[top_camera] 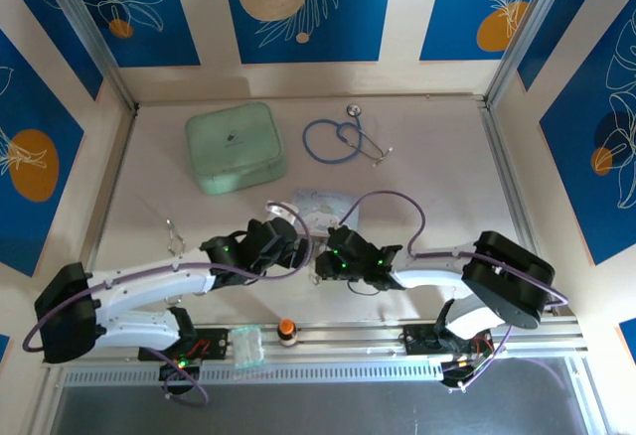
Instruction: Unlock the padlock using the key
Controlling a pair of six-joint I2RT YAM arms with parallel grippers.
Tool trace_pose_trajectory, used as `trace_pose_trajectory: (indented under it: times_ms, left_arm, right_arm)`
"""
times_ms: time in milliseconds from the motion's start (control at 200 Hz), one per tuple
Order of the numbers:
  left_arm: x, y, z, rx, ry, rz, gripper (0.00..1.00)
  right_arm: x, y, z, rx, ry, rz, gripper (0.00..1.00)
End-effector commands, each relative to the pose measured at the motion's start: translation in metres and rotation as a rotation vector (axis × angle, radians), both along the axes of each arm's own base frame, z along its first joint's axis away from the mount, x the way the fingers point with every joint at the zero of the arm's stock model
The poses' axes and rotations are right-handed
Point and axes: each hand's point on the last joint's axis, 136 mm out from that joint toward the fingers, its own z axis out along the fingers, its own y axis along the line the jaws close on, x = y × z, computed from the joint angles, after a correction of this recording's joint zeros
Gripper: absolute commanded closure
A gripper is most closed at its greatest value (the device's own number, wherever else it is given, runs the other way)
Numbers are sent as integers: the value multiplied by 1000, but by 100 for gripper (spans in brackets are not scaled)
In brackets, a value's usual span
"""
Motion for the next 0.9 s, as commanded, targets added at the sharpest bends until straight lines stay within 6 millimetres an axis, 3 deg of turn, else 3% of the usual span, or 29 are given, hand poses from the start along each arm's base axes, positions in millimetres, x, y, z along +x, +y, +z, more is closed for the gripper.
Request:
trace_pose_trajectory:
  times_ms: [0,190,345,645,755,896]
  left_arm:
    - [11,-20,12,202,-105,-233,1]
    - [22,-51,-3,402,-151,-458,3]
    - [34,-60,-33,564,-106,-517,5]
    - [36,-55,-61,641,-28,-510,34]
    - [31,-54,-73,654,-4,-536,39]
    - [21,-53,-91,658,54,-549,57]
  right_arm:
    - [-29,-29,-31,-36,156,14,86]
    - [-30,-43,-29,37,167,35,86]
    - [-28,-54,-29,58,174,10,86]
    - [-17,-77,-33,82,178,-101,86]
    - [-13,-80,-34,97,182,-126,88]
    - [-7,-89,-34,101,176,-178,88]
